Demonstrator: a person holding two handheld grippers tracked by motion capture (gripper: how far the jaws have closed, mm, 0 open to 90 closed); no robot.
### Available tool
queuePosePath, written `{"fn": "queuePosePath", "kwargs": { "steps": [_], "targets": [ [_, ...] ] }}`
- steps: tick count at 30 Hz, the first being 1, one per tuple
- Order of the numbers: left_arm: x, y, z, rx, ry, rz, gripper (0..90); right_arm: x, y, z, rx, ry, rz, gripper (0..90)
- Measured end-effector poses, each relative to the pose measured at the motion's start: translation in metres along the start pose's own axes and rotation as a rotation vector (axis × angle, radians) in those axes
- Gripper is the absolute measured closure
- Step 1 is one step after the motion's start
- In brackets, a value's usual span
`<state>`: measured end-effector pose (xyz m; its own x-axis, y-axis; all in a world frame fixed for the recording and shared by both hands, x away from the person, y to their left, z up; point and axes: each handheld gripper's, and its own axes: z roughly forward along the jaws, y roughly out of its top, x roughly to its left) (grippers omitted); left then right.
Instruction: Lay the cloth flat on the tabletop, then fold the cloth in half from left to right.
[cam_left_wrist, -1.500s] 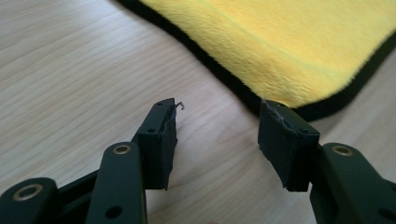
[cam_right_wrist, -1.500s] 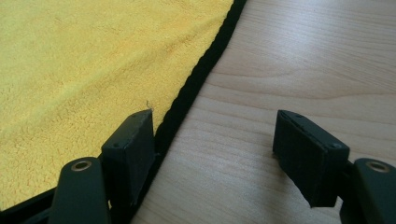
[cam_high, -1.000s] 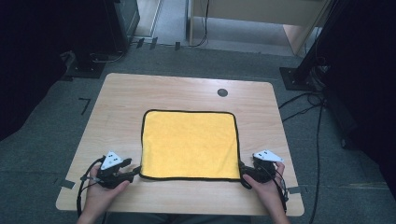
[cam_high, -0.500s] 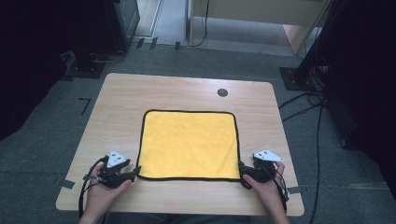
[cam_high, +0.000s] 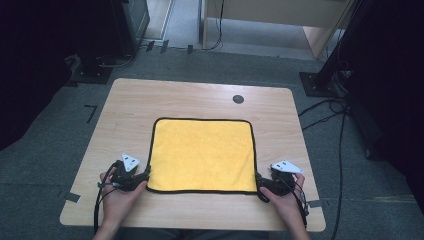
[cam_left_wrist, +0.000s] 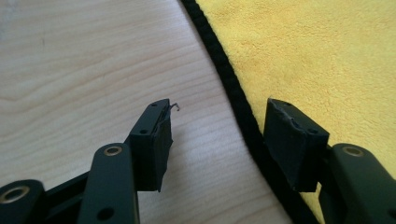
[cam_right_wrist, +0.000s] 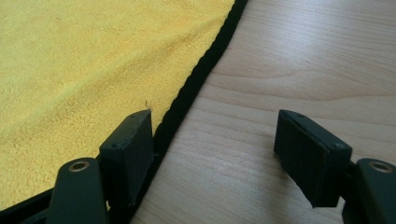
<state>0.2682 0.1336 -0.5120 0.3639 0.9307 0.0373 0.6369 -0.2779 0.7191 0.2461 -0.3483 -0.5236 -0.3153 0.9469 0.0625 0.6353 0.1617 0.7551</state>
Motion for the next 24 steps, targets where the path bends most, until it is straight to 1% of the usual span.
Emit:
{"fn": "queuePosePath", "kwargs": {
  "steps": [1,2,4,5,6,7,8,13,19,21,24],
  "targets": [
    [0.0028,-0.002,-0.0017,-0.009,-0.019,-0.004,41.0,-0.0001,0.0,0.0001,0.0,0.0,-0.001,28.0],
    [0.005,-0.0039,-0.0029,-0.018,-0.029,-0.013,40.0,-0.0001,0.0,0.0,0.0,0.0,0.0,28.0],
    [0.0088,-0.0067,-0.0053,-0.028,-0.036,-0.027,39.5,-0.0001,0.0,0.0,0.0,0.001,-0.001,28.0],
    [0.0113,-0.0081,-0.007,-0.033,-0.053,-0.038,39.2,-0.0001,0.0,0.0,0.0,0.0,-0.001,28.0],
    [0.0119,-0.009,-0.0072,-0.037,-0.061,-0.048,38.7,-0.0001,0.0,0.0,0.0,0.001,-0.001,27.9],
    [0.0121,-0.0095,-0.0073,-0.035,-0.062,-0.049,38.5,-0.0001,0.0,0.0001,0.0,0.001,-0.001,27.9],
    [0.0115,-0.0098,-0.0072,-0.033,-0.065,-0.048,38.4,-0.0001,0.0,0.0001,0.0,0.001,-0.001,27.9],
    [0.0078,-0.0102,-0.0081,-0.036,-0.068,-0.014,38.2,0.0,-0.0001,0.0,0.0,0.0,-0.001,27.8],
    [0.0068,-0.0114,-0.0083,-0.037,-0.077,-0.01,38.0,0.0006,-0.0002,-0.0006,0.002,-0.005,0.0,27.8],
    [0.0063,-0.0114,-0.0078,-0.034,-0.079,-0.005,37.8,0.0008,0.0001,-0.0012,0.004,-0.005,0.007,27.7],
    [0.0045,-0.0116,-0.0071,-0.031,-0.078,0.008,37.8,0.0013,0.0007,-0.0032,-0.004,-0.012,0.006,27.8]
  ]
}}
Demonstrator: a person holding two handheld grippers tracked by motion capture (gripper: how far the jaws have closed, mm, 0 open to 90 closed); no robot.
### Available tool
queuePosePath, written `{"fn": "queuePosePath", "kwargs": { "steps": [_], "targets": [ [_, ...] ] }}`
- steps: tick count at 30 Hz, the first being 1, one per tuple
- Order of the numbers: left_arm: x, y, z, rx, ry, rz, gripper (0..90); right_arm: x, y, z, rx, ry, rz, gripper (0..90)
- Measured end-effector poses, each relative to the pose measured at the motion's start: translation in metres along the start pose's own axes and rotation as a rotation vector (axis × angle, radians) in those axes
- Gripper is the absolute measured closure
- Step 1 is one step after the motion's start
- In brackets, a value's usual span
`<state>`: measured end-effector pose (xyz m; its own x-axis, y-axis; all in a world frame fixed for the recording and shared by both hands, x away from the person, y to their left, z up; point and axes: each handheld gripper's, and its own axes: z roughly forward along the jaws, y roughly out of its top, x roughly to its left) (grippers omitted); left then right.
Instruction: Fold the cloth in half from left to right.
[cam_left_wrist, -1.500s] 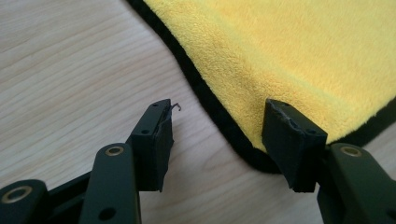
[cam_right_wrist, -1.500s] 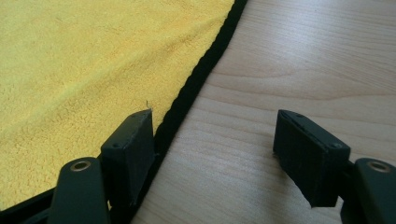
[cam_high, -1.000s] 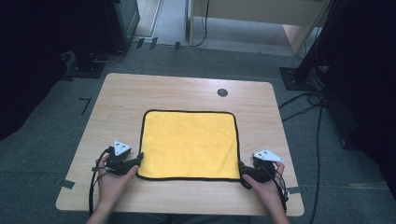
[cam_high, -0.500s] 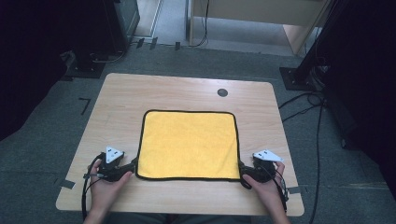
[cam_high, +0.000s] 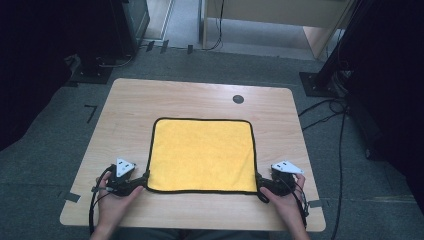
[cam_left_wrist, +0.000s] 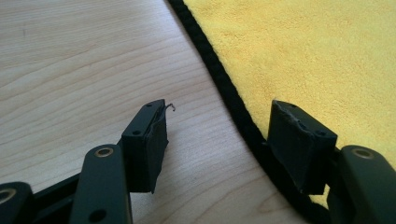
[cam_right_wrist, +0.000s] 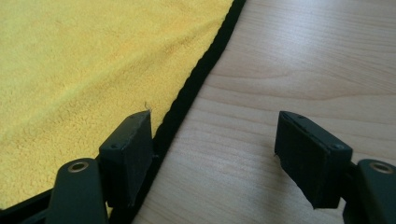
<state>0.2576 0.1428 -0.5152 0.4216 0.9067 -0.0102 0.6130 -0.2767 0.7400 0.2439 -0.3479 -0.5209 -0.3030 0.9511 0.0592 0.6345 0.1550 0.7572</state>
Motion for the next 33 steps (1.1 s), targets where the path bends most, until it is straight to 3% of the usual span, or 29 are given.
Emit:
{"fn": "queuePosePath", "kwargs": {
  "steps": [6,13,20,22,29,33],
  "targets": [
    [-0.002,-0.002,0.0,-0.002,-0.004,0.01,37.4,0.003,0.007,-0.003,-0.022,0.01,0.039,28.0],
    [-0.004,-0.004,-0.008,0.007,-0.02,0.0,37.9,0.022,0.021,-0.005,-0.047,0.038,-0.016,29.3],
    [-0.014,-0.004,-0.015,0.012,-0.044,0.005,38.6,0.034,0.028,-0.006,-0.056,0.048,-0.021,32.0],
    [-0.016,-0.003,-0.015,0.025,-0.047,0.007,38.6,0.038,0.034,-0.003,-0.06,0.063,-0.014,33.5],
    [-0.024,-0.01,-0.023,0.045,-0.052,0.022,38.9,0.062,0.06,0.009,-0.084,0.102,-0.077,33.7],
    [-0.025,-0.015,-0.024,0.061,-0.053,0.021,40.0,0.073,0.075,0.021,-0.086,0.11,-0.082,35.1]
  ]
}}
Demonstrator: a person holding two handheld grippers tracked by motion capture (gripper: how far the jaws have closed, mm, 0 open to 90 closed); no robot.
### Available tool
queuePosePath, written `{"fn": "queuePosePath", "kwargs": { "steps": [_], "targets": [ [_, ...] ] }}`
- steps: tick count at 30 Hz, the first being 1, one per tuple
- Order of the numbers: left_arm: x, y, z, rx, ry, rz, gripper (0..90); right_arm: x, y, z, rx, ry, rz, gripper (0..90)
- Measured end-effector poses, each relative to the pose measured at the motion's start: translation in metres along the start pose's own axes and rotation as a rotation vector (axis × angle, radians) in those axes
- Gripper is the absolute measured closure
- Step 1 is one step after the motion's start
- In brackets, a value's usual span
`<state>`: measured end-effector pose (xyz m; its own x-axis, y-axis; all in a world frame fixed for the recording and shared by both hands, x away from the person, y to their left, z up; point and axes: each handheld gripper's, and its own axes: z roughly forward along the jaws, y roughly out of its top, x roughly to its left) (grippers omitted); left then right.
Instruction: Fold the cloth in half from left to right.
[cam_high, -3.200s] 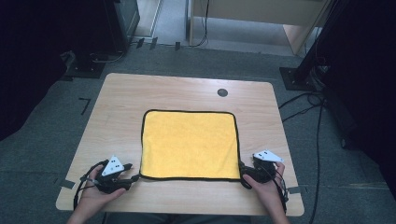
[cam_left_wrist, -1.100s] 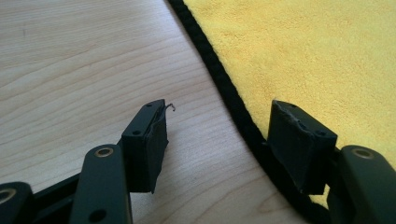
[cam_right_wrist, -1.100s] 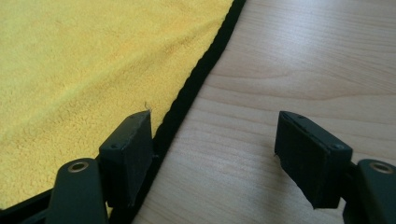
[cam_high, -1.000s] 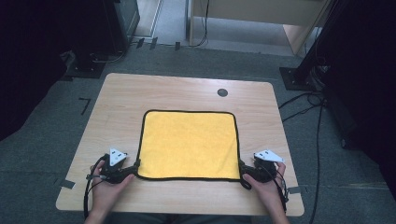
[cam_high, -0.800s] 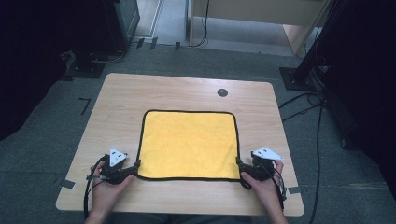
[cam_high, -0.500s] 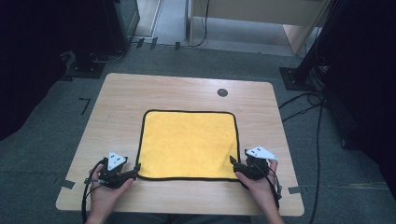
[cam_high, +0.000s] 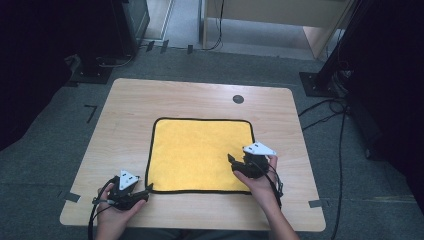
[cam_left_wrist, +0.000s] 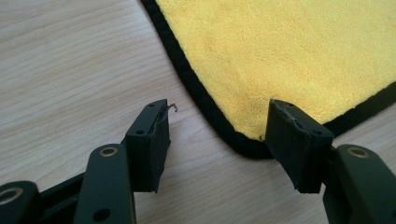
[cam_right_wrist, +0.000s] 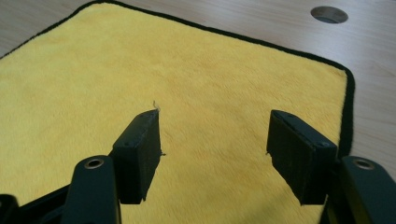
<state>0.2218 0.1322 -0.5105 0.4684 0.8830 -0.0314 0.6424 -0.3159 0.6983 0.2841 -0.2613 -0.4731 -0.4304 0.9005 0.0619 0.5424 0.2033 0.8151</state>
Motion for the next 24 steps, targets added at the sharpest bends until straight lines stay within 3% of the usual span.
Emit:
{"fn": "queuePosePath", "kwargs": {
  "steps": [8,15,24],
  "targets": [
    [-0.001,0.0,0.001,0.003,0.0,0.004,42.2,0.028,0.031,0.034,-0.005,0.039,-0.029,38.0],
    [-0.001,0.0,0.001,0.005,-0.003,0.015,42.4,0.06,0.058,0.074,0.011,0.092,-0.062,41.8],
    [-0.003,-0.004,0.001,-0.022,0.009,0.011,42.3,0.091,0.083,0.132,0.052,0.141,-0.088,51.9]
  ]
}}
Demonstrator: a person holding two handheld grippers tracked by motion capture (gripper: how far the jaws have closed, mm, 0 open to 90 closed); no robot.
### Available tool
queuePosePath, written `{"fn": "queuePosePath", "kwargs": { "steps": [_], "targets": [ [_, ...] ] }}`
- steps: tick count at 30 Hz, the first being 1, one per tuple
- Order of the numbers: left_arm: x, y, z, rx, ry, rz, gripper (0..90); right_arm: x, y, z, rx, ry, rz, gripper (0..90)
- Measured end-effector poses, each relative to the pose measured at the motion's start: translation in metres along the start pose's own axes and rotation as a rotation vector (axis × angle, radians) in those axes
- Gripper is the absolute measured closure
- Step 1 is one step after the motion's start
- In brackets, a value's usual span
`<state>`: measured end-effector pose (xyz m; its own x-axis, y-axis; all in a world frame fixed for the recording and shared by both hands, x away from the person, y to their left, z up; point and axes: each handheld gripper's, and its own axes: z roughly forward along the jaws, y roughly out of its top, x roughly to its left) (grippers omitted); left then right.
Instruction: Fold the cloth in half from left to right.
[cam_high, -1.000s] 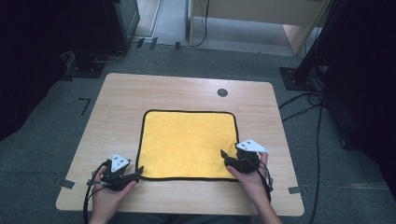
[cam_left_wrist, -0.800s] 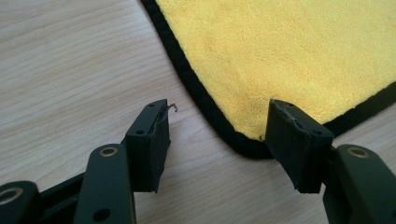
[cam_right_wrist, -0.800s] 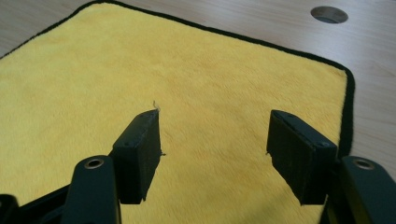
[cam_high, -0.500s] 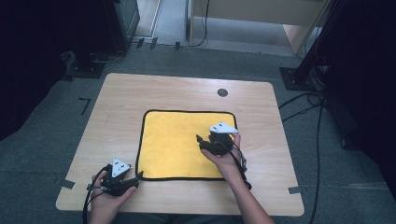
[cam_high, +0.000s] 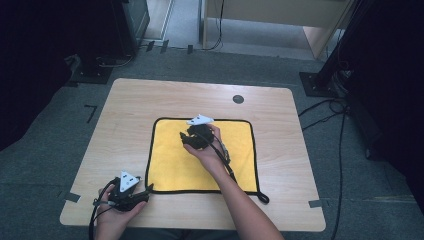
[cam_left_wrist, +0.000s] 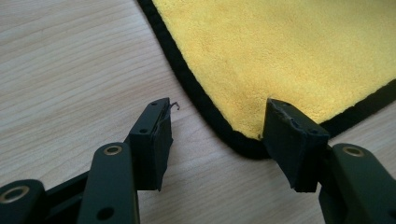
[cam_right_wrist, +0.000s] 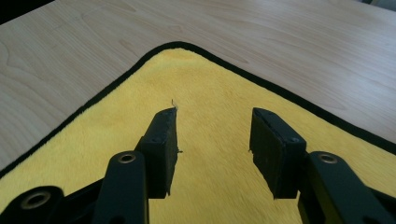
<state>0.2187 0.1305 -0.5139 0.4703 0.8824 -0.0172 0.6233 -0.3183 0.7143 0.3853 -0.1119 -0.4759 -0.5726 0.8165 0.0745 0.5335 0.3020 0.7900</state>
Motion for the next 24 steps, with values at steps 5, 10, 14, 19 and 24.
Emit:
{"fn": "queuePosePath", "kwargs": {
  "steps": [5,10,14,19,24],
  "targets": [
    [0.0,0.0,0.0,0.002,0.001,0.005,42.3,0.009,0.015,0.032,0.029,0.011,0.001,53.9],
    [0.001,0.0,0.0,0.002,-0.005,0.007,42.4,0.02,0.025,0.06,0.052,0.02,-0.015,55.5],
    [0.0,0.0,-0.001,0.002,-0.018,0.008,46.5,0.023,0.036,0.079,0.056,0.024,-0.005,55.8],
    [-0.003,0.001,-0.002,0.018,0.0,0.004,49.3,0.03,0.052,0.101,0.06,0.024,0.025,56.2],
    [-0.005,0.0,-0.003,0.013,-0.041,0.019,62.5,0.035,0.057,0.124,0.109,0.003,0.02,60.3]
  ]
}}
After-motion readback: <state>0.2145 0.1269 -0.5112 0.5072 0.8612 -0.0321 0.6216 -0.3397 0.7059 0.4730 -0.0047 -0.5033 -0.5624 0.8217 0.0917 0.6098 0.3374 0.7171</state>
